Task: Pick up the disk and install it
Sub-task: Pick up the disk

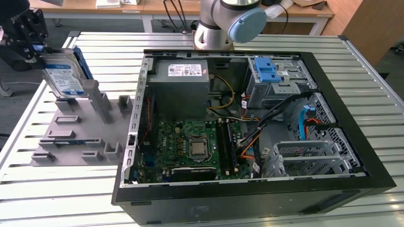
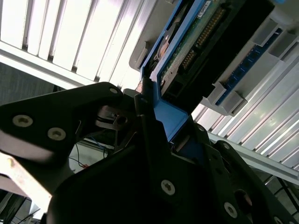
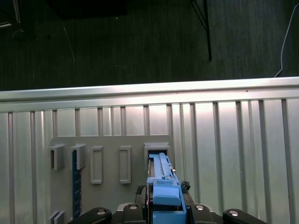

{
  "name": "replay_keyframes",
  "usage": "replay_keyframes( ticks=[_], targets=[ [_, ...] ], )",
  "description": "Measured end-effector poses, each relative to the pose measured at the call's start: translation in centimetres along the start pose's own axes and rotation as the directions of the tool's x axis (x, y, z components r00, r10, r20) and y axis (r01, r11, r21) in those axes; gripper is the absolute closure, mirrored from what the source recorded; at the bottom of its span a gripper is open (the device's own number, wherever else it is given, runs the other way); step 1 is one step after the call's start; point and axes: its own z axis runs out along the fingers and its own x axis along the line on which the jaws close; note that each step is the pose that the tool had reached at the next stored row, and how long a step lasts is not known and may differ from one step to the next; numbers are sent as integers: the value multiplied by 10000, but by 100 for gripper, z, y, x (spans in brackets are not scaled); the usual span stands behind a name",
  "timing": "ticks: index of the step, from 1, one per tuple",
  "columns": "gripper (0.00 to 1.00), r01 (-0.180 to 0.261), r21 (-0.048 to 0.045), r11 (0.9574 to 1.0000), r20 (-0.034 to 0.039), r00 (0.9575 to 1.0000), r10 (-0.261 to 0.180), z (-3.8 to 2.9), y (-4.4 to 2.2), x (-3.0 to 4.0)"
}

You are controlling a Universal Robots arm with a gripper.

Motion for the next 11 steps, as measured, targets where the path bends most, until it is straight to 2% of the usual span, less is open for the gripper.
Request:
replay_keyframes(
  ticks=[11],
  targets=[
    [63,0,0,10000,0,10000,0,-25,1,0]
  ],
)
